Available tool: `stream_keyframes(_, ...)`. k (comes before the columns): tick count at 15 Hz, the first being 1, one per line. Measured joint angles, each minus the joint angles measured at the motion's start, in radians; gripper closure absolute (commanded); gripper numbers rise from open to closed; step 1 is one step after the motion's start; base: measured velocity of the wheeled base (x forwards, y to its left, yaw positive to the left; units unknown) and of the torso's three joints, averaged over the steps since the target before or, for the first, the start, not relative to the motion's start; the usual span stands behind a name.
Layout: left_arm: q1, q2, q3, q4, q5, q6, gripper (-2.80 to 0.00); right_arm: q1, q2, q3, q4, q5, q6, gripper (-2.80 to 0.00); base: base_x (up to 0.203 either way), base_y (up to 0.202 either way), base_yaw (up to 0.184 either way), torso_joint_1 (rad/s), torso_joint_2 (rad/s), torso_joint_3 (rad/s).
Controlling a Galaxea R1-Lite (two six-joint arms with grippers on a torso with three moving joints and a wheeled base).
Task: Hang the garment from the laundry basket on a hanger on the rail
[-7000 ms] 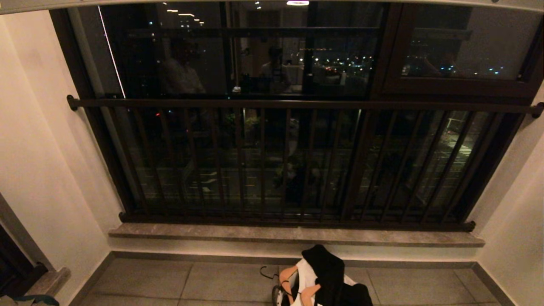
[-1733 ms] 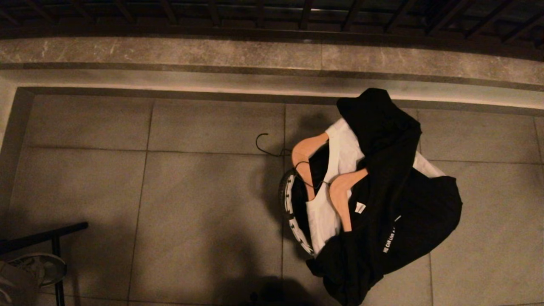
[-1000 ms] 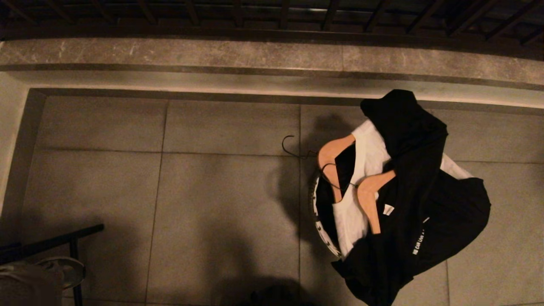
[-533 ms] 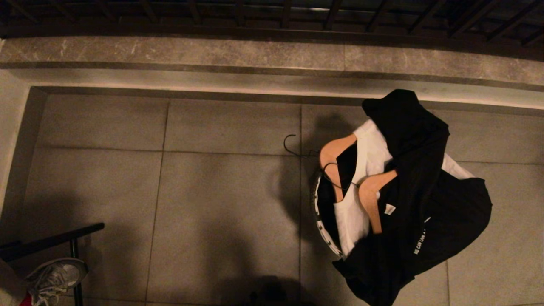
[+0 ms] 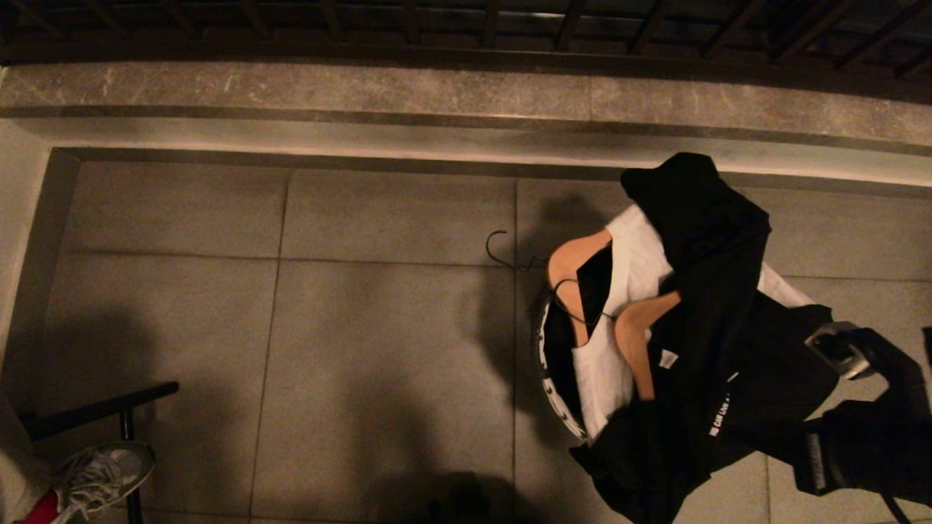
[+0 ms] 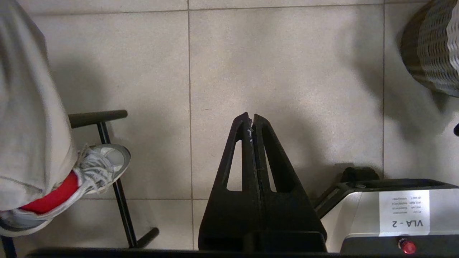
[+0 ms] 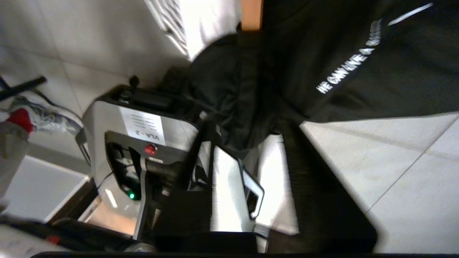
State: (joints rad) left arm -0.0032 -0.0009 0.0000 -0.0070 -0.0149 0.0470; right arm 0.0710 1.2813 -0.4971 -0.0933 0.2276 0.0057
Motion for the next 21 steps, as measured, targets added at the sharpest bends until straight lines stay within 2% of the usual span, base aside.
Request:
stream_keyframes(4,0.0,0.0,0.0,0.0,-0.002,0.002,0.0,0.109,0.232,0.006,-0.291,-0.154,0.109,-2.8,0.0,0.0,0.0,0.0,0.0,0.0)
stream_keyframes(6,0.0,0.0,0.0,0.0,-0.001,0.0,0.0,0.154,0.313,0.003,-0.441,-0.233,0.125,-2.8,0.0,0.0,0.0,0.0,0.0,0.0)
stream_keyframes(7,0.0,0.0,0.0,-0.001,-0.001,-0.003,0.0,0.17,0.341,-0.002,-0.494,-0.255,0.125,-2.8,0.0,0.0,0.0,0.0,0.0,0.0)
stream_keyframes(9,0.0,0.0,0.0,0.0,0.0,-0.004,0.0,0.182,0.378,-0.01,-0.518,-0.28,0.125,-2.8,0.0,0.0,0.0,0.0,0.0,0.0)
stream_keyframes(15,0.0,0.0,0.0,0.001,0.001,-0.003,0.0,0.178,0.444,0.016,-0.72,-0.285,0.123,-2.8,0.0,0.0,0.0,0.0,0.0,0.0)
stream_keyframes(18,0.0,0.0,0.0,0.002,0.001,-0.004,0.0,0.171,0.473,-0.006,-0.729,-0.224,0.123,-2.8,0.0,0.0,0.0,0.0,0.0,0.0)
stream_keyframes(21,0.0,0.0,0.0,0.002,0.003,-0.005,0.0,0.17,0.518,-0.035,-0.737,-0.214,0.125,-2.8,0.0,0.0,0.0,0.0,0.0,0.0)
